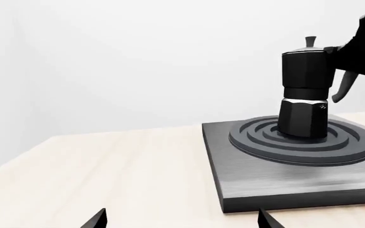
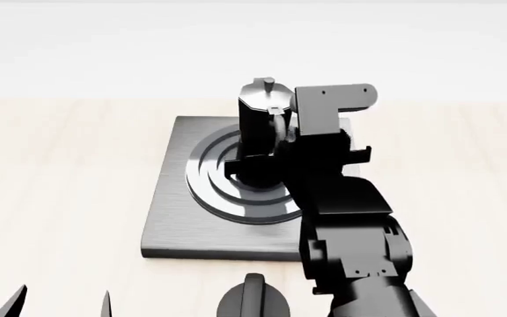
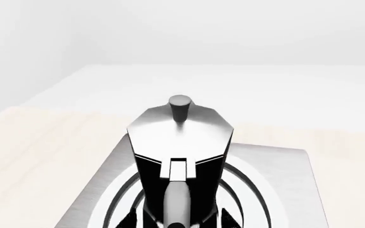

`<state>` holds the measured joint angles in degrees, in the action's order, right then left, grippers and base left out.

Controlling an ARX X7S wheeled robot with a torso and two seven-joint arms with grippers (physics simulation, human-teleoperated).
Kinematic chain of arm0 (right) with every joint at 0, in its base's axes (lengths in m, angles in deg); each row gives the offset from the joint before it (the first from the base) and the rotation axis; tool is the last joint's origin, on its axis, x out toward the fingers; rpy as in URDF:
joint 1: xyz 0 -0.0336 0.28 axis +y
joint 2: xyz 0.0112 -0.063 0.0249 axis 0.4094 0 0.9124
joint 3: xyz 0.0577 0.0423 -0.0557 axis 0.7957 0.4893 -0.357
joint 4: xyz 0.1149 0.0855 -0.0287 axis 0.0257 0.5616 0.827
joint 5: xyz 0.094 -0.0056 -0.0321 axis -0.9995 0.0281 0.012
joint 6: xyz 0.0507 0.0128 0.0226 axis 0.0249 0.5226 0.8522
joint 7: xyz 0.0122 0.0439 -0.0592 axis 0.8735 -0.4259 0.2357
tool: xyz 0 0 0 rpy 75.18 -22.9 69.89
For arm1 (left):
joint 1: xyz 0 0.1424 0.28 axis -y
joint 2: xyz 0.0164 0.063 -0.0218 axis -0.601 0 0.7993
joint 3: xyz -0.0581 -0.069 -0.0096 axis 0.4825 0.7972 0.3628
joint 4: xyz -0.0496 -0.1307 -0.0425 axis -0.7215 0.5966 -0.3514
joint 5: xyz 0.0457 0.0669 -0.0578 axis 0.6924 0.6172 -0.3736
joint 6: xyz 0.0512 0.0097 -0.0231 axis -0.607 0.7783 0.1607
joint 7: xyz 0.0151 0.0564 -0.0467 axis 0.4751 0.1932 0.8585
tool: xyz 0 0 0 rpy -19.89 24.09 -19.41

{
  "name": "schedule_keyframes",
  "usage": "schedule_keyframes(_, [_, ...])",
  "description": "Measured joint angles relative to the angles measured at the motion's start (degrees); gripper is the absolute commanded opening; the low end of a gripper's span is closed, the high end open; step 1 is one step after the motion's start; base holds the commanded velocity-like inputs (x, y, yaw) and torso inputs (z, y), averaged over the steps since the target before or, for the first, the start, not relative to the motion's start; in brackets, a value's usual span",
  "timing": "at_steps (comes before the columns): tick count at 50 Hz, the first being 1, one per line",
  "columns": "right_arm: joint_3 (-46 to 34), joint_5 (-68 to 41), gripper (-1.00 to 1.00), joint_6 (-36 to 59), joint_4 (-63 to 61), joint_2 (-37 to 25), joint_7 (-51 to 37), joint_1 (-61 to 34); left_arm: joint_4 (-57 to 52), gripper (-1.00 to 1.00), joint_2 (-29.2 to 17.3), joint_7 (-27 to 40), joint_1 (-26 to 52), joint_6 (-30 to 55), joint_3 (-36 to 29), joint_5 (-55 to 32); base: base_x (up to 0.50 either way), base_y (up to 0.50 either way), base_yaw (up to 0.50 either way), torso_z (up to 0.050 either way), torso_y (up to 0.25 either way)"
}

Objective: Put the moka pot on the stove.

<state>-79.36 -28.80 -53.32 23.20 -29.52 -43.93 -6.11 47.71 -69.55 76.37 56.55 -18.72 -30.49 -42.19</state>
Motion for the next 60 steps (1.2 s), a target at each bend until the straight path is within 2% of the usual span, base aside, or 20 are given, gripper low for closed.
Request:
schedule_keyframes(22, [0.30, 0.16, 1.00, 0.28, -0.18, 0.11, 0.11, -0.51, 0.05, 1.00, -0.20, 0.43, 0.09, -0.13, -0.30, -0.09, 0.00, 0.00, 0.00, 0.000, 0.000])
schedule_keyframes(43, [-3.05, -2.86, 1.00, -1.19, -0.20, 0.13, 2.56, -0.80, 0.25, 1.00, -0.45, 0.47, 0.22, -0.66, -0.71, -0.19, 0.00, 0.00, 0.00, 0.000, 0.000])
schedule_keyframes(60, [0.11, -0.69, 1.00, -2.85, -0.21, 0.12, 4.51, -0.37, 0.42, 1.00, -0.62, 0.60, 0.32, -1.10, -1.00, -0.17, 0.00, 0.00, 0.00, 0.000, 0.000])
